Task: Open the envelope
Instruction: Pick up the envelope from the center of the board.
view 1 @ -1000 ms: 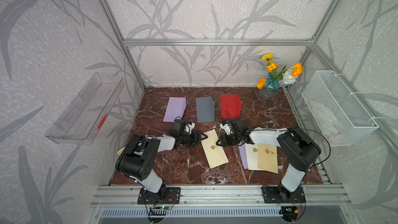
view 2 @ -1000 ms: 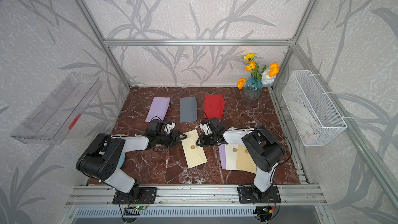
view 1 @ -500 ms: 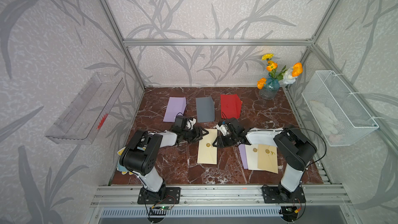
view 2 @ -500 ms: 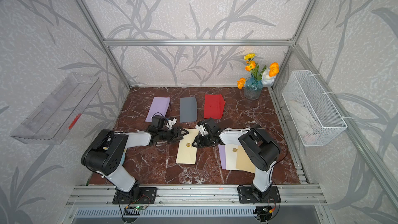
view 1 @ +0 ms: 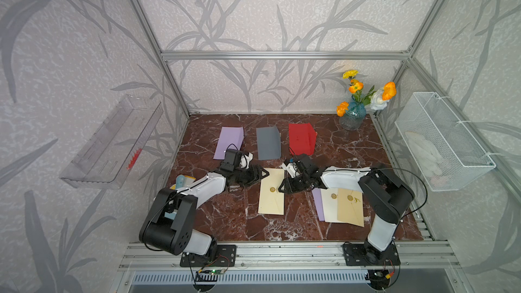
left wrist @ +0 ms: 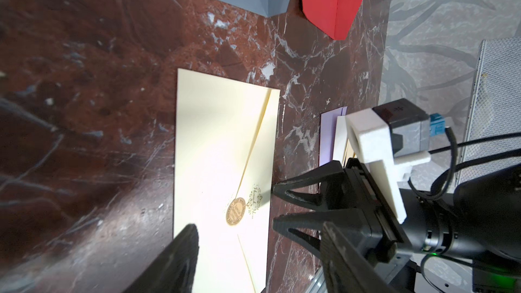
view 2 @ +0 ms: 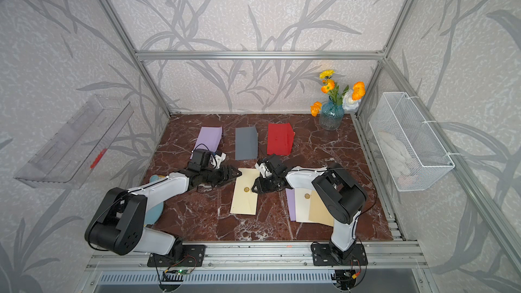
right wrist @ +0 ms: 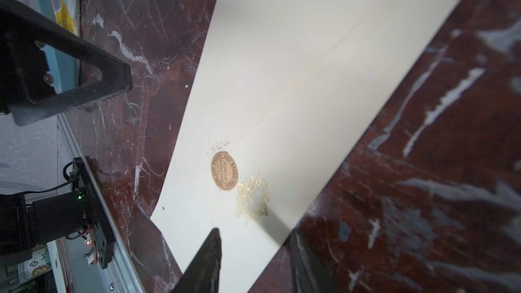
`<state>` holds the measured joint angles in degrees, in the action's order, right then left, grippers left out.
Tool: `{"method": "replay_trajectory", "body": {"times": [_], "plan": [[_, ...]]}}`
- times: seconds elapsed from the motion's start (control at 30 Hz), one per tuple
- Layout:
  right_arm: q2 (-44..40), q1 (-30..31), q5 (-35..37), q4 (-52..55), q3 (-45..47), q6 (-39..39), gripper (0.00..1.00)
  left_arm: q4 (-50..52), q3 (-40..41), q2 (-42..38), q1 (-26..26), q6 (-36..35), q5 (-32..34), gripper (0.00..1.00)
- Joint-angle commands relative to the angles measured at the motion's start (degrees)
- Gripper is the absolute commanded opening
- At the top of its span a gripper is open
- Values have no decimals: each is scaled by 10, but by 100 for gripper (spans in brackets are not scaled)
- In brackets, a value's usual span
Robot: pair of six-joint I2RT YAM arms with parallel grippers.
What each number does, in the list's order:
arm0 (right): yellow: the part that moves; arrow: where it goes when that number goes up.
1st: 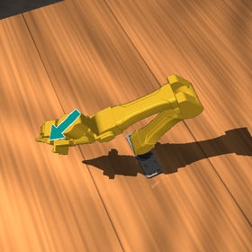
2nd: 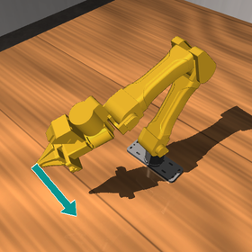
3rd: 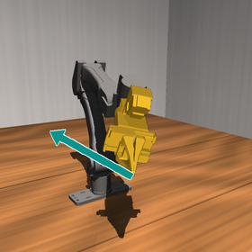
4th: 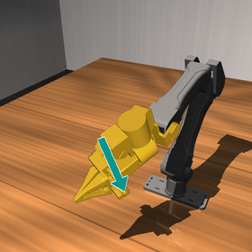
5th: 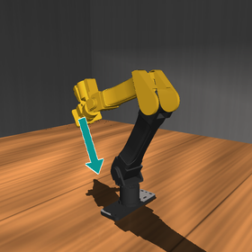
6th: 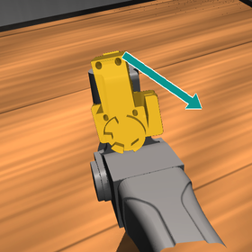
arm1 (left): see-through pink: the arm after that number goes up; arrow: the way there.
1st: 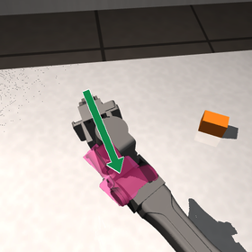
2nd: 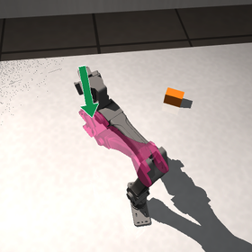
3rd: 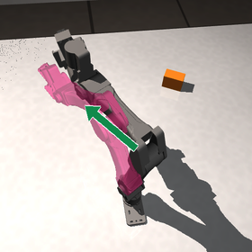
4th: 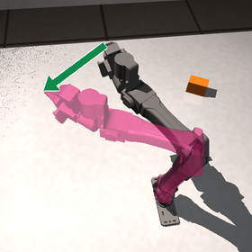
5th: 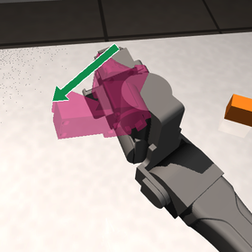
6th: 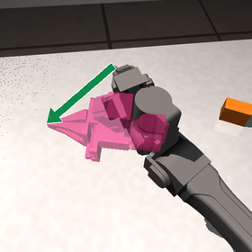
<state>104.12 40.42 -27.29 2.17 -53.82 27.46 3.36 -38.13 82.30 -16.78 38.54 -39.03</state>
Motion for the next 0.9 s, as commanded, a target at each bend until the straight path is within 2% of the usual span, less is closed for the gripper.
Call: {"method": "replay_trajectory", "body": {"times": [0.0,0.3,0.7,0.87], "plan": [[-11,3,14,22,-25,-14,41,43,27,-24,-2,-2,14,69],[20,20,-25,27,-55,-25,40,62,80,-95,-1,43,-2,69],[72,22,-32,-22,-19,-10,40,67,175,-175,-1,132,-53,72],[77,22,-35,-37,-6,-2,40,88,199,-199,-2,146,-62,72]]}}
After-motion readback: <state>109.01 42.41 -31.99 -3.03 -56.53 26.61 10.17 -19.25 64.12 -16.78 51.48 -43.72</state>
